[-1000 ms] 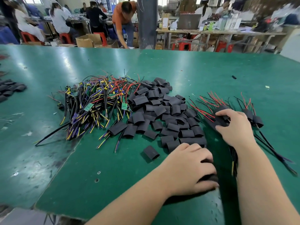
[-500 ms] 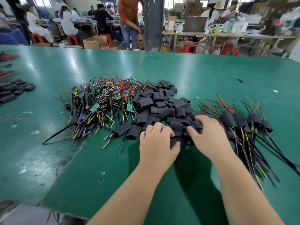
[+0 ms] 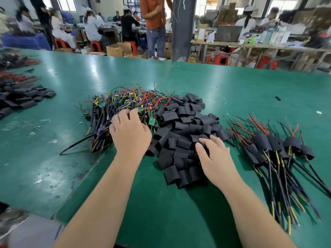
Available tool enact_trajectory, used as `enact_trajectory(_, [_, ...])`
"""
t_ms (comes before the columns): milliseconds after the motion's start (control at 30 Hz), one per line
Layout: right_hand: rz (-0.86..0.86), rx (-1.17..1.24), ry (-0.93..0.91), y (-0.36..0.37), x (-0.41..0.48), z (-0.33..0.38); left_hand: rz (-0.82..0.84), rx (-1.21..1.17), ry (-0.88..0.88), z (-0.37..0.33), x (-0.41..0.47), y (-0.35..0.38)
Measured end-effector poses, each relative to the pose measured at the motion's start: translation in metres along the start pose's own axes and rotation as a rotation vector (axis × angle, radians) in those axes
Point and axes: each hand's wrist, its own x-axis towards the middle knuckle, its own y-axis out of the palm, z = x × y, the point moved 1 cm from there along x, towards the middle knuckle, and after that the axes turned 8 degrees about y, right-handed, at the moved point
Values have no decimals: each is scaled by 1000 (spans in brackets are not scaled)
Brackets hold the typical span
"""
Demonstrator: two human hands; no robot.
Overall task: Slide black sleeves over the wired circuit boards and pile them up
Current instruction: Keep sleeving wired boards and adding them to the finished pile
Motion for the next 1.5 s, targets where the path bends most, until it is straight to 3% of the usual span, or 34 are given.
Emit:
enact_trajectory(200, [-116,69,-30,-7,-1,3,280,363,125,30,43,16])
enact_trajectory(367, [-127,93,-31,-7,-3,4,262,422,232,31,46,15])
enact_trajectory(467, [-133,104,-29,-6,-2,3,308,287,147,33,56,7])
enact_trajectory(567, [-146,111,-36,-6,-1,3,215,-42,36,38,63,-8])
enact_trajectory(700, [-168,105,-39,-6,0,2,-44,-233,105,39,52,-38])
enact_trajectory(767, [-174,105,-35,-7,1,1,-65,-264,186,35,38,-50])
enact_trajectory(833, [-176,102,-35,-7,1,1,112,-234,221,31,23,-59])
enact_trajectory(933, [-168,91,-31,-6,1,0,453,-147,136,27,16,-65])
enact_trajectory(1033, [-171,100,-39,-6,2,0,605,29,96,19,16,-61])
enact_trajectory(1167, [-169,127,-50,-5,3,-2,696,169,126,13,14,-50])
enact_trajectory(1300, [-166,141,-58,-2,4,-4,760,5,175,7,8,-36])
enact_trajectory(1500, [-171,149,-75,-3,4,-4,630,-179,87,14,10,-19])
